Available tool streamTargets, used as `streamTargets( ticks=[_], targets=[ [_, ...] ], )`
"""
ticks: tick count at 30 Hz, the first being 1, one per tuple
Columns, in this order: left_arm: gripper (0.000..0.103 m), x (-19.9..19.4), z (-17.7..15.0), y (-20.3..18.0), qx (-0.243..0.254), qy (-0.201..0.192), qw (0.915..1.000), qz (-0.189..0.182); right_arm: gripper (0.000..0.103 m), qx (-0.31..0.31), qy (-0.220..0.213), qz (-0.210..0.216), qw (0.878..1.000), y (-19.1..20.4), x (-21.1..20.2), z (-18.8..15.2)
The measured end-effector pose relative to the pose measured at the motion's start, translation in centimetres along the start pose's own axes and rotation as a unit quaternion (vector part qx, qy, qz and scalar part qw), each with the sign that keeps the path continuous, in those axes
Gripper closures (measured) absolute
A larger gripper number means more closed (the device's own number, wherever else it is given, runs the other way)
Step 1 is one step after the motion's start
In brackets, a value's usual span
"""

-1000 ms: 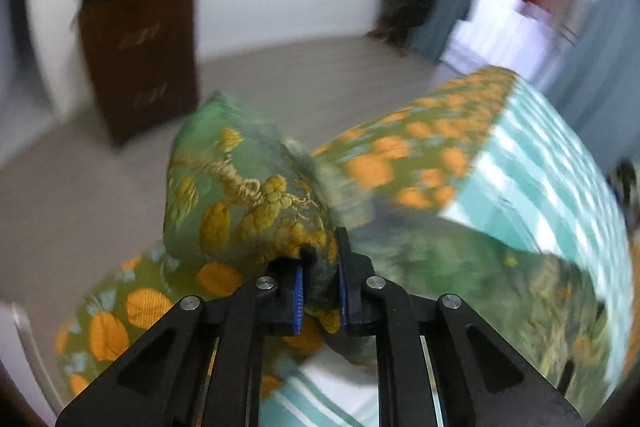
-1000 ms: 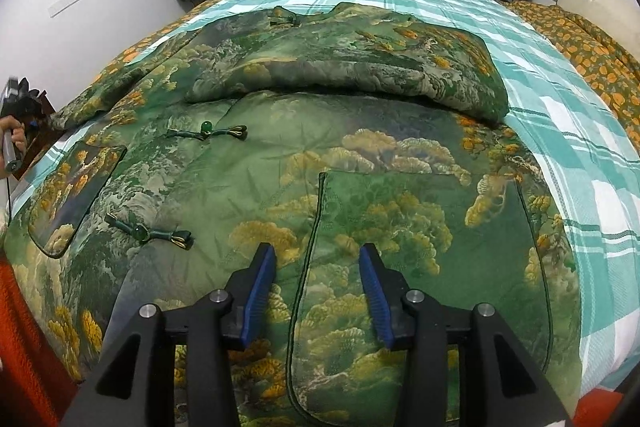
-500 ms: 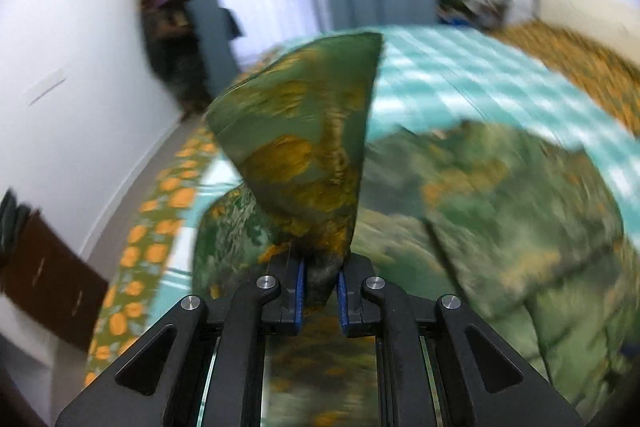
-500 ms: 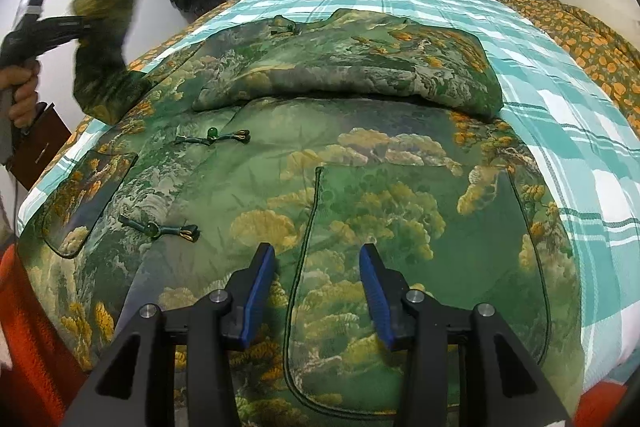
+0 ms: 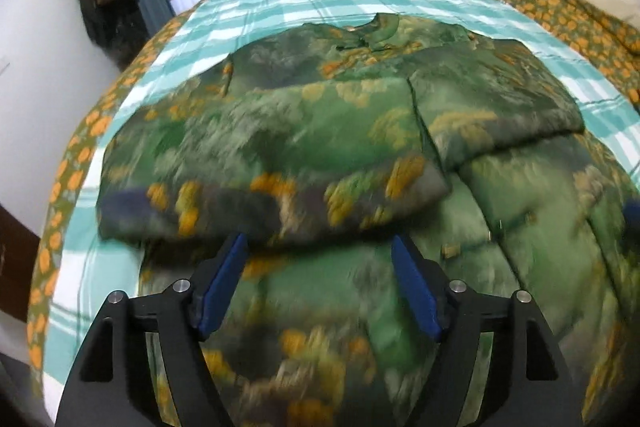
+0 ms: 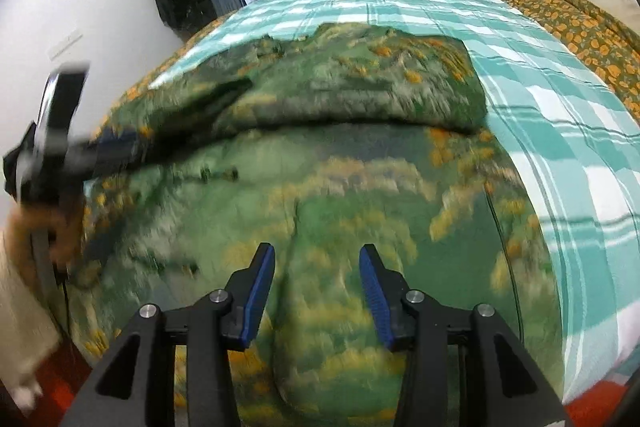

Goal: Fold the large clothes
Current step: 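Grasp the jacket hem with the right gripper and fold it toward the collar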

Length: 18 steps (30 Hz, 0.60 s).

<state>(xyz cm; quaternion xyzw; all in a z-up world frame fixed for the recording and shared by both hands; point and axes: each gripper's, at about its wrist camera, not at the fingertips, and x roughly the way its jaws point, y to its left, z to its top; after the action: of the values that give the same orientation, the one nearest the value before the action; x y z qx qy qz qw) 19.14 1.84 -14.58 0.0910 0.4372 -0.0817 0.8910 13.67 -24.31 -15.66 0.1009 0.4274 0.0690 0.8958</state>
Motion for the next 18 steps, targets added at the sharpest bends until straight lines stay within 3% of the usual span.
streamTargets(
  ticks=[2, 4, 8, 13, 14, 16, 18],
  targets=[
    [0.027, -0.4, -1.0, 1.3, -0.031, 0.004, 0.9995, -0.006, 0.058, 0.019, -0.004, 0.033, 0.999, 0.6, 0.8, 2.2],
    [0.027, -0.4, -1.8, 2.3, -0.065, 0.007, 0.9977, -0.016, 0.058, 0.062, 0.003, 0.104, 0.993, 1.2, 2.5, 5.1],
    [0.026, -0.4, -3.4, 3.7, -0.116, 0.009, 0.9930, -0.023, 0.058, 0.109, 0.059, 0.190, 0.974, 4.1, 8.4, 9.3],
    [0.026, 0.0, -5.0, 4.5, -0.140, 0.015, 0.9895, -0.031, 0.058, 0.116, 0.131, 0.188, 0.967, 8.8, 14.5, 10.1],
    [0.026, 0.0, -5.1, 4.5, -0.139, 0.015, 0.9896, -0.032, 0.062, 0.109, 0.137, 0.180, 0.968, 9.4, 14.9, 10.0],
    [0.026, -0.2, -5.1, 4.5, -0.136, 0.011, 0.9901, -0.035, 0.087, 0.072, 0.119, 0.133, 0.981, 11.0, 14.1, 10.4],
    [0.024, -0.3, -5.1, 4.5, -0.137, 0.004, 0.9898, -0.039, 0.087, 0.044, 0.073, 0.118, 0.989, 11.7, 12.2, 11.7]
  ],
)
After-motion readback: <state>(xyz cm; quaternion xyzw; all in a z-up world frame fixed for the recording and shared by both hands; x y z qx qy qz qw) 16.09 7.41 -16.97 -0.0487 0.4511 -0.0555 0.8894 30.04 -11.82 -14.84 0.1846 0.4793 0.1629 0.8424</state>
